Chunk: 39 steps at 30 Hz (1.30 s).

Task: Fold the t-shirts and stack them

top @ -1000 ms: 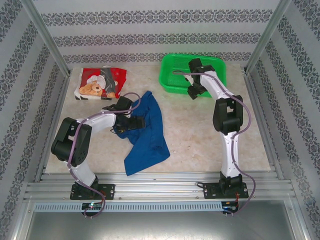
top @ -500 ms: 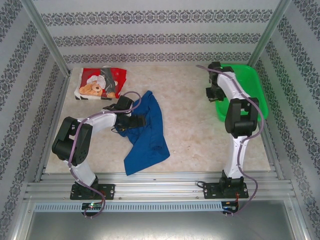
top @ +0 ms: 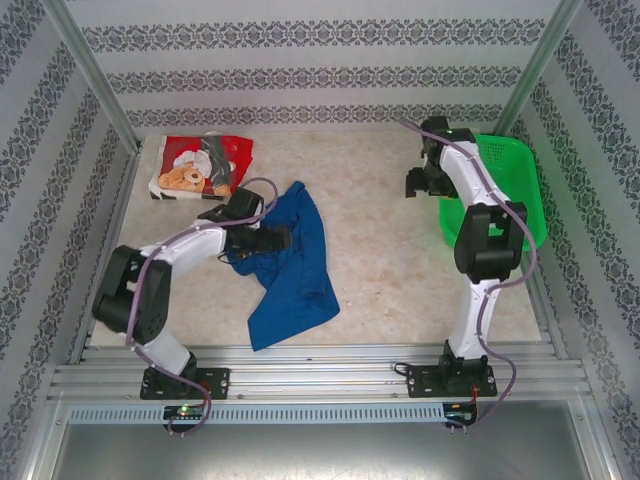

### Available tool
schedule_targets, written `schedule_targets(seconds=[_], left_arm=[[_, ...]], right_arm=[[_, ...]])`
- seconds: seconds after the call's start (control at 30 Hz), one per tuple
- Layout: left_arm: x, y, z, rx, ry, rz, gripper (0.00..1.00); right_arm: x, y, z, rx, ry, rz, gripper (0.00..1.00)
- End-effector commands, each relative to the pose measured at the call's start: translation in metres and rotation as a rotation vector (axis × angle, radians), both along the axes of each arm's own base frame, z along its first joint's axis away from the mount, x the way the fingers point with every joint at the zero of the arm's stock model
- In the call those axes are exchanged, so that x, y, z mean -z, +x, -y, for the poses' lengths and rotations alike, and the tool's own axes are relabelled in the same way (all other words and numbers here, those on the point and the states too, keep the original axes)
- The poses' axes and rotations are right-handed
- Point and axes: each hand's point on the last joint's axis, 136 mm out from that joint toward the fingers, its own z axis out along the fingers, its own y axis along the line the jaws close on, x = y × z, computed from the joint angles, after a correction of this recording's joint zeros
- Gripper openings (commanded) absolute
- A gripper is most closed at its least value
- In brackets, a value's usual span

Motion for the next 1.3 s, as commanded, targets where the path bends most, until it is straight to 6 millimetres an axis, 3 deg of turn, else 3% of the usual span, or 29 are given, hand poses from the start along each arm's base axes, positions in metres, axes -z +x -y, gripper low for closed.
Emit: schedule_targets(seconds=[0.0,0.1,0.17,0.2,0.3,0.4,0.5,0.7,0.9,1.0,1.07,1.17,1.23,1.27], left_arm=[[-0.063,-0.006,0.0,0.087,0.034,0.096,1.0],[-0.07,-0.028,0.012,0.186,0.037,0.045,1.0],[-0.057,-0.043,0.021,0.215,0.034,-0.005,1.0],[-0.047,-0.046,0.02,0.197,0.041,-0.025,1.0],[-0.02,-0.03,0.0,0.021,0.039,-0.045,1.0],[-0.015,-0.004,-0.02,-0.146,0.008,-0.056,0.99],[-0.01,0.016,-0.031,-0.223,0.007,-0.063,0.98],[0.02,0.05,-0.044,-0.251,0.046,-0.084,0.93],[0.031,0.075,-0.036,-0.25,0.016,-0.096,0.87],[0.03,0.082,-0.033,-0.249,0.001,-0.08,0.85],[0.03,0.084,-0.031,-0.244,-0.005,-0.083,0.82],[0.038,0.084,-0.031,-0.234,0.001,-0.096,0.75],[0.046,0.082,-0.034,-0.233,0.014,-0.111,0.63],[0.048,0.081,-0.035,-0.231,0.017,-0.113,0.58]], right_arm=[[-0.045,-0.027,-0.056,-0.045,0.163,0.101,0.81],[-0.045,-0.065,-0.094,-0.041,0.33,0.091,0.84],[-0.044,-0.091,-0.127,-0.068,0.49,0.089,0.87],[-0.044,-0.106,-0.15,-0.101,0.598,0.084,0.95],[-0.037,-0.148,-0.201,-0.209,0.76,0.044,0.98],[-0.019,-0.181,-0.227,-0.306,0.752,-0.019,0.97],[0.001,-0.193,-0.248,-0.361,0.735,-0.069,0.93],[0.035,-0.21,-0.287,-0.493,0.562,-0.162,0.81],[0.068,-0.225,-0.299,-0.512,0.401,-0.217,0.71],[0.08,-0.222,-0.296,-0.509,0.315,-0.209,0.57],[0.086,-0.213,-0.284,-0.477,0.249,-0.183,0.34],[0.081,-0.2,-0.274,-0.451,0.241,-0.129,0.1],[0.075,-0.191,-0.265,-0.44,0.234,-0.106,0.0],[0.07,-0.186,-0.258,-0.431,0.232,-0.093,0.0]])
